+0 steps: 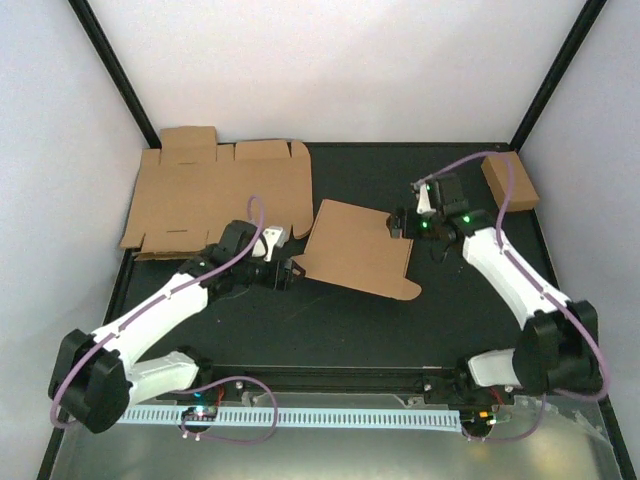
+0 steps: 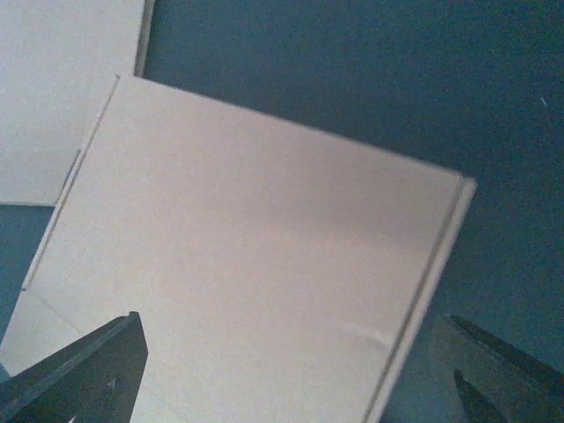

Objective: Fold the paper box

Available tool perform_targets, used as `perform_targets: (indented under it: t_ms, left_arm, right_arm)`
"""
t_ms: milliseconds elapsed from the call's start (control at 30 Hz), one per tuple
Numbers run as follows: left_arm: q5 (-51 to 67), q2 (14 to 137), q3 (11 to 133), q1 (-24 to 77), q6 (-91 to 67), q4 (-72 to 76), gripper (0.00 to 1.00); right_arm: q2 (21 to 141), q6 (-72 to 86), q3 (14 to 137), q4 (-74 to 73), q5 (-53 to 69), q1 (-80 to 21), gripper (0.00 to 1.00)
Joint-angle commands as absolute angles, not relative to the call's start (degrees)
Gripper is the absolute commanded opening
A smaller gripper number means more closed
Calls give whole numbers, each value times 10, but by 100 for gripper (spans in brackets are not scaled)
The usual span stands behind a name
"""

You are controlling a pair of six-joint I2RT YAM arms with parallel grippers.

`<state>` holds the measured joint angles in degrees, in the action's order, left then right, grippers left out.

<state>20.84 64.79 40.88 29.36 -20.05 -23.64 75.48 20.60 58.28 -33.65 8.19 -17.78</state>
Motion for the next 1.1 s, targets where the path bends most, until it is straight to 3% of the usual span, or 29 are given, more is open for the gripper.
perform_targets:
  t_ms: [0,333,567,833,1067]
  left_arm:
    - [214,595,382,300,-223,-187,80]
    - [243,535,315,301,-247,-153,82]
    - [246,534,304,301,-246,-145,83]
    - [257,538,304,301,-241,-138,82]
    - [266,517,290,302,-235,-143,83]
  right_arm:
    - [839,132,642,-301,138,-164,92]
    - [1076,41,848,-327,252,-131,96]
    - [1219,-29,989,-427,307,-128,91]
    - [1180,-47,901,-410,428,-134,79]
    - [1018,69,669,-260,421,-161,68]
